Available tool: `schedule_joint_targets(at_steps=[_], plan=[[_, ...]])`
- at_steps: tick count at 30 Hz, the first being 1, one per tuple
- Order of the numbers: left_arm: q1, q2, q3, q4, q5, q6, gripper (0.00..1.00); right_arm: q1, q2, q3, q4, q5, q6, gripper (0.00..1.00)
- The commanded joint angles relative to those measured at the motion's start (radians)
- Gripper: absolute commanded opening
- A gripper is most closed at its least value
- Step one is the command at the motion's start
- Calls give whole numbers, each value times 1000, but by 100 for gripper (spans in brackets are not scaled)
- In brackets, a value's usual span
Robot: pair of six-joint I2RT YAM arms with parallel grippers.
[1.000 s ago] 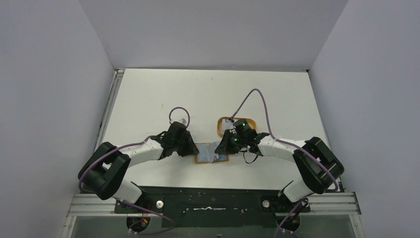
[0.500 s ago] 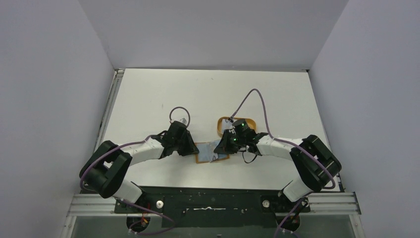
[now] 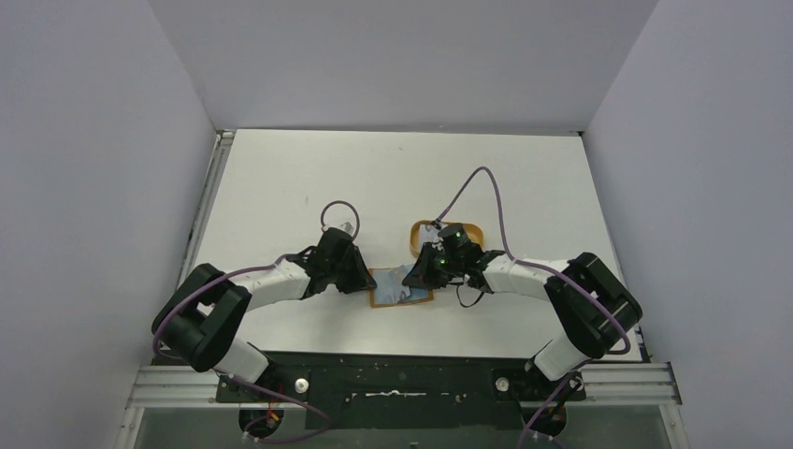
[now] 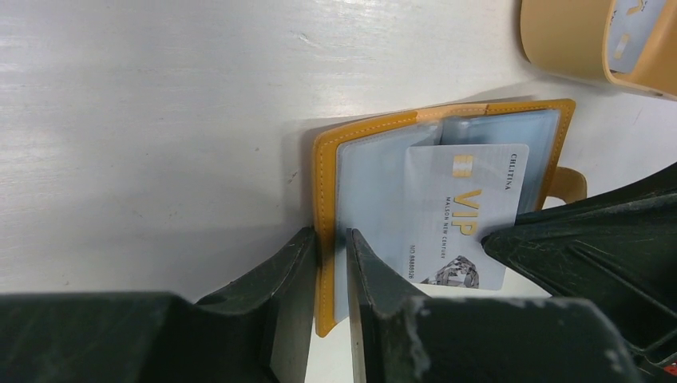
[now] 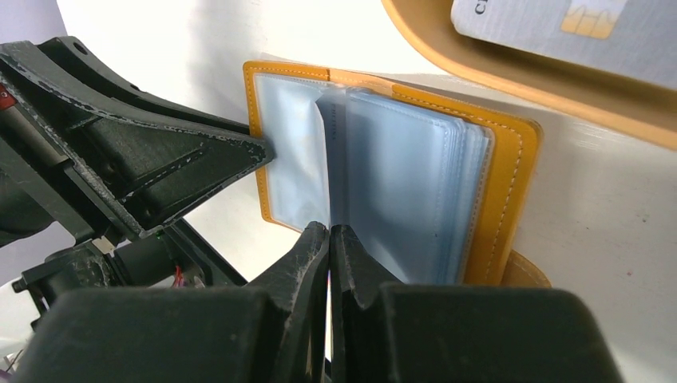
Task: Put the credit cards into the card holder
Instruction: Insert the credit card into the card holder.
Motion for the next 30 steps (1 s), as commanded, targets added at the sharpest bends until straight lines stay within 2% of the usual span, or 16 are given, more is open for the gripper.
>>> schedule_joint_targets(at_steps=[1,30], plan=[[-1,25,19,26,21,8,17,3,26,1,65,38,5,0],[-1,32,-16,45,25,-16,9,44,34,-51,46,196,66,0]])
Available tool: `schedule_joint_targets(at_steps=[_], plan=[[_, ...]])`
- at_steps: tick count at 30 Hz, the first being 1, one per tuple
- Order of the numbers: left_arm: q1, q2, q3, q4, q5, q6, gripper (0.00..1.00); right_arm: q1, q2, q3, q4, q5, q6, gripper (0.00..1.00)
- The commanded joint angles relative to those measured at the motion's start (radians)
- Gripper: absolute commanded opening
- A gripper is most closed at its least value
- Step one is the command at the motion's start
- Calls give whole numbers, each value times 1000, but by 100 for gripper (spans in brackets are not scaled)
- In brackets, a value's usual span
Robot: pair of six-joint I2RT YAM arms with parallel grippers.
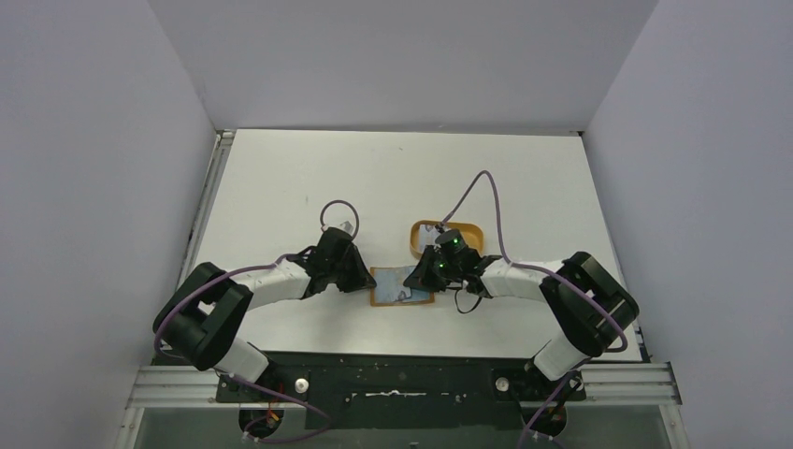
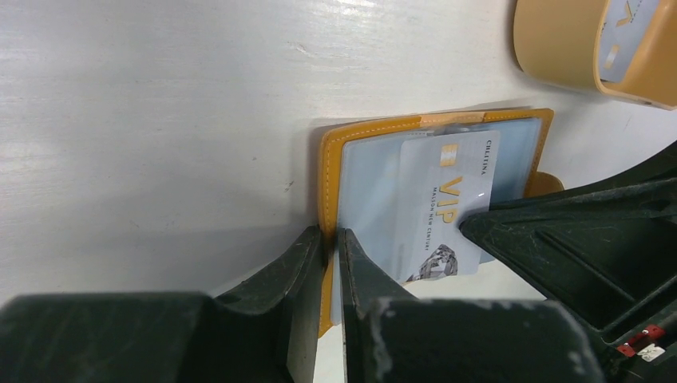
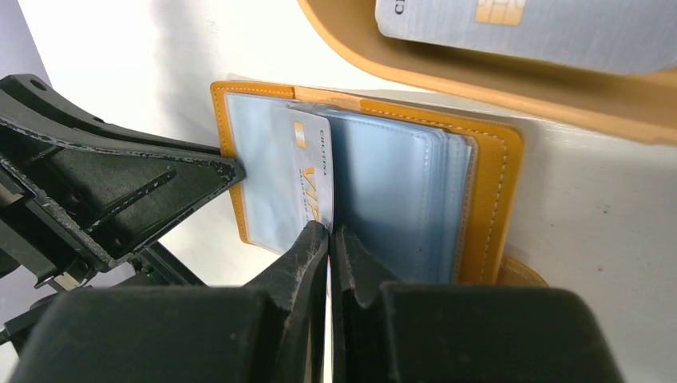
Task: Put the credit cards into the card holder
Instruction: Insert the credit card into the card holder.
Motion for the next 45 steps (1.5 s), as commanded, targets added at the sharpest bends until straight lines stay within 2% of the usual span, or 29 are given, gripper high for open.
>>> schedule_joint_targets(at_steps=[1,17,20,24,29,35,45], plan=[[-6,22,-15,22,22,-6,9,23,20,-15,7,85,1,0],[-6,11,-40,48,37,-16,9,84,54,29,6,110,16,0],[-4,0,-41,43,37,-17,14,88,51,32,5,115,14,0],[6,-23,-41,19,37,-10,25,91,37,32,2,115,8,0],[19,-56,-40,-4,40,-2,33,92,22,39,-12,118,-5,11],[30,-85,-41,-20,43,6,35,92,23,46,-16,115,-12,23],[43,-111,-53,-69,31,13,37,102,25,69,-37,114,-31,26]])
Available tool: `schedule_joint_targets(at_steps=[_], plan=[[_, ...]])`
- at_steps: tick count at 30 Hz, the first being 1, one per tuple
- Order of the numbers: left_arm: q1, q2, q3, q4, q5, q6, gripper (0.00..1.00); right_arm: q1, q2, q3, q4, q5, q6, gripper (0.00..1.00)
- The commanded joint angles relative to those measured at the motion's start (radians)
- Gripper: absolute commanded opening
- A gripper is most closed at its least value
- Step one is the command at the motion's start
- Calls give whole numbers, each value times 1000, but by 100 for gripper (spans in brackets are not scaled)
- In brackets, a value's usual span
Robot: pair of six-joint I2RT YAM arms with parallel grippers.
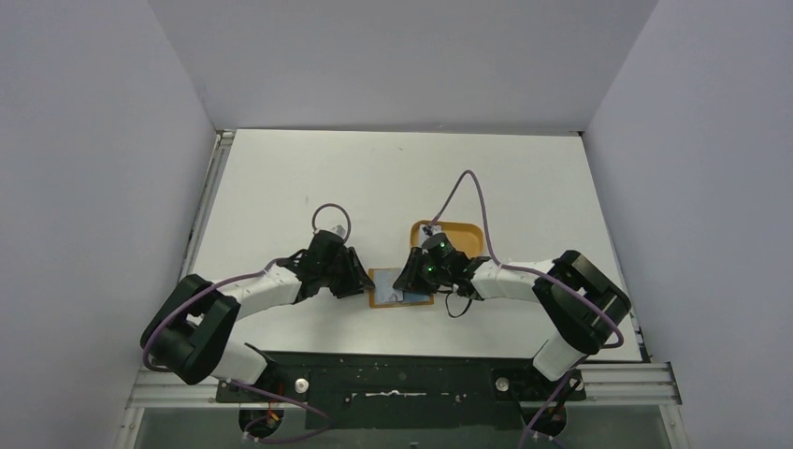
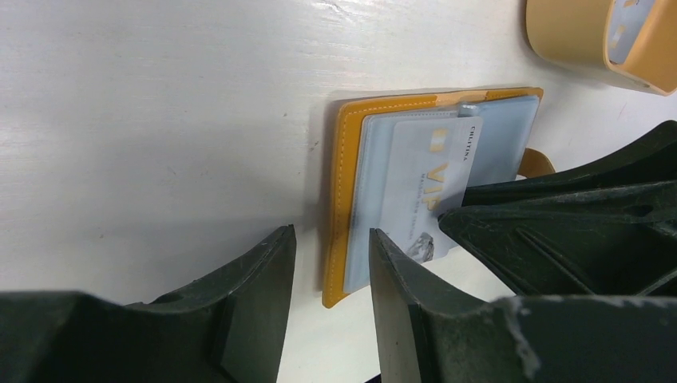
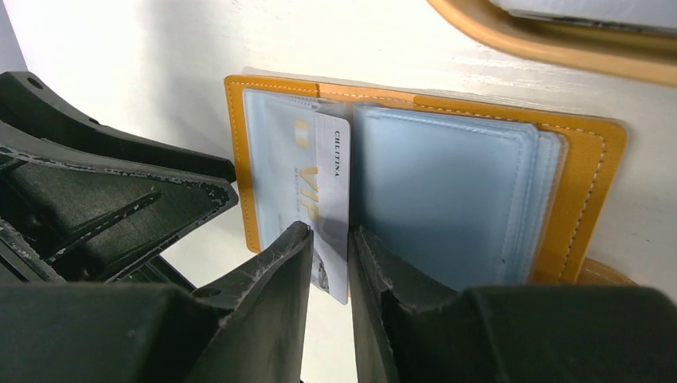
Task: Put the credit cards into the card holder
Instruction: Insert the credit card into the card holder.
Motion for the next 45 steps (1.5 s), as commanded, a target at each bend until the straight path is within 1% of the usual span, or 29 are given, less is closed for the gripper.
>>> schedule_joint_targets(at_steps=[1,7,8,16,21,28,30,32,40,45], plan=[[9,-19,-7,-15,-1,28,36,13,-5,32,-39,38,-36,26],[9,18,-9,16,28,28,26,26,8,61,-54,38,-55,24],[9,20,-10,41,31,27,24,29,11,67,-57,37,-58,23],[9,30,-13,74,45,26,15,48,34,97,-56,36,-68,12],[9,37,-19,91,54,21,12,57,50,111,-52,28,-72,5],[9,38,-21,101,61,18,11,66,65,127,-54,11,-79,5],[9,35,-21,100,61,18,12,68,63,127,-55,9,-79,7],[9,33,-20,94,61,19,13,68,56,129,-68,12,-81,12],[14,18,-12,69,51,29,19,68,-51,137,-202,98,-107,37],[16,16,0,60,54,34,23,67,-116,147,-265,132,-122,51]])
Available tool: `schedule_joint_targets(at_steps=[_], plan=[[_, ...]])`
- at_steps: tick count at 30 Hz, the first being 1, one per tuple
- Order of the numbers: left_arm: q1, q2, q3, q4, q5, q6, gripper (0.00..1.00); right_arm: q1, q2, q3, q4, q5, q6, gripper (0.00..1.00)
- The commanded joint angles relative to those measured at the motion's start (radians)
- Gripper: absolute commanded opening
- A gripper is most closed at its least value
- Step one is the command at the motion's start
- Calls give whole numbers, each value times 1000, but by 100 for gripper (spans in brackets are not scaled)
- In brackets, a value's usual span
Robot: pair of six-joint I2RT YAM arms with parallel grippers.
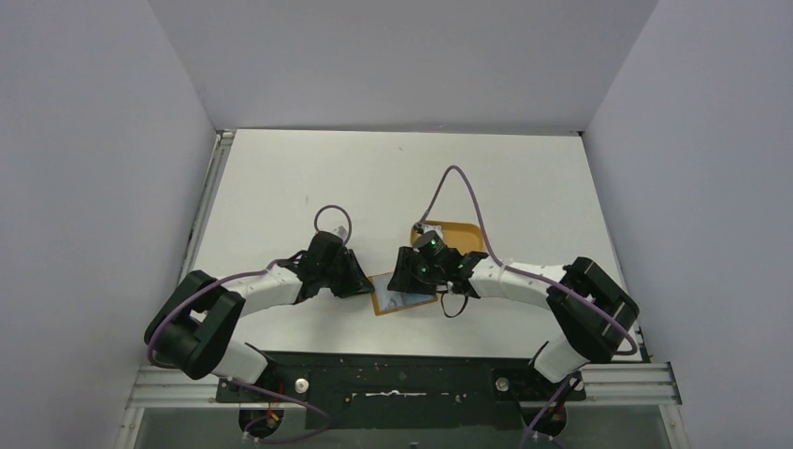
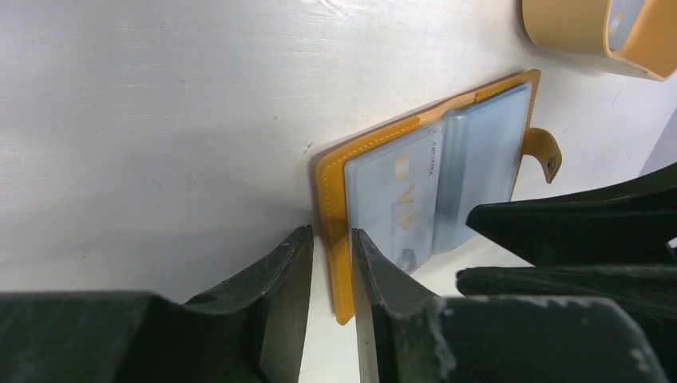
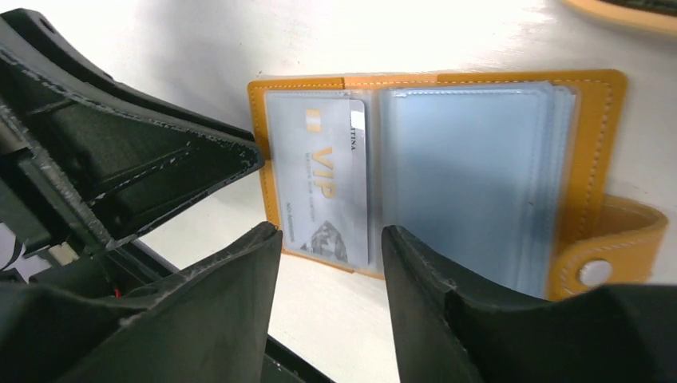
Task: Put the credit cards into the card holder
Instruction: Insert the credit card into the card holder.
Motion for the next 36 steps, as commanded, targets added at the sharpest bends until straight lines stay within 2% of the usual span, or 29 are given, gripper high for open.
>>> schedule_joint_targets(at_steps=[1,7,11,14,17,20,23,25,31,36], plan=[[5,-11,23,0,6,21,24,4,-87,50,-66,69,-33,53],[5,-22,57,-27,13,32,31,-18,-192,101,-179,120,-88,58],[11,-91,69,-115,-14,38,38,-114,-295,146,-304,172,-160,59],[11,-177,80,-211,-80,55,53,-205,-363,142,-353,254,-192,61],[11,-283,77,-319,-180,59,68,-289,-398,115,-330,255,-241,66],[5,-371,72,-394,-253,76,77,-381,-367,121,-320,137,-270,67],[-7,-430,69,-453,-291,112,84,-418,-329,84,-217,70,-246,66],[-19,-456,63,-483,-304,126,95,-426,-289,76,-167,42,-234,66],[-33,-502,27,-499,-313,132,96,-426,-156,81,-36,-20,-207,67],[-35,-506,11,-471,-305,109,96,-420,-54,112,-29,-11,-199,68]])
